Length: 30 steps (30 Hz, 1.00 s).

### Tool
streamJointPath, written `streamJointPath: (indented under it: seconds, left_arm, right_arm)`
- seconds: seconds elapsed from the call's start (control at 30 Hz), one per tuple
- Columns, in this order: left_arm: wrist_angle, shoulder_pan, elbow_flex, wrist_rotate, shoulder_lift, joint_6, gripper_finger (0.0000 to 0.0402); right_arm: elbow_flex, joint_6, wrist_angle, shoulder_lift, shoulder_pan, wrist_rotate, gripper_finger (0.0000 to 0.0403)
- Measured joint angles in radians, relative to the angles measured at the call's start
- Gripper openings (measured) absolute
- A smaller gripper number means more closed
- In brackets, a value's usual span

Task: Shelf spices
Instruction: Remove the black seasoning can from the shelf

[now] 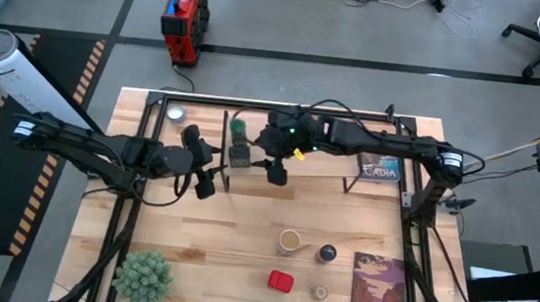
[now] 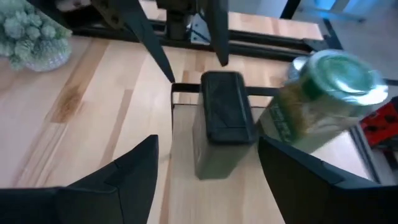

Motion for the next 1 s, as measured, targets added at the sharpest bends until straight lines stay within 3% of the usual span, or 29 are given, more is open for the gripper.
streamJointPath:
  seconds: [0.6,1.0]
  left_arm:
    - [0.031,0.000,-0.005,0.033,0.032,0.001,0.0192]
    - [0.013,0.000,0.004,-0.004,0.037,-0.011,0.0192]
  right_arm:
    - [-0.001,0.000,0.038,0.020,-0.013,-0.010,0.0246]
    - [-0.001,0.004,-0.026,0.020,-0.022,-0.009,0.0247]
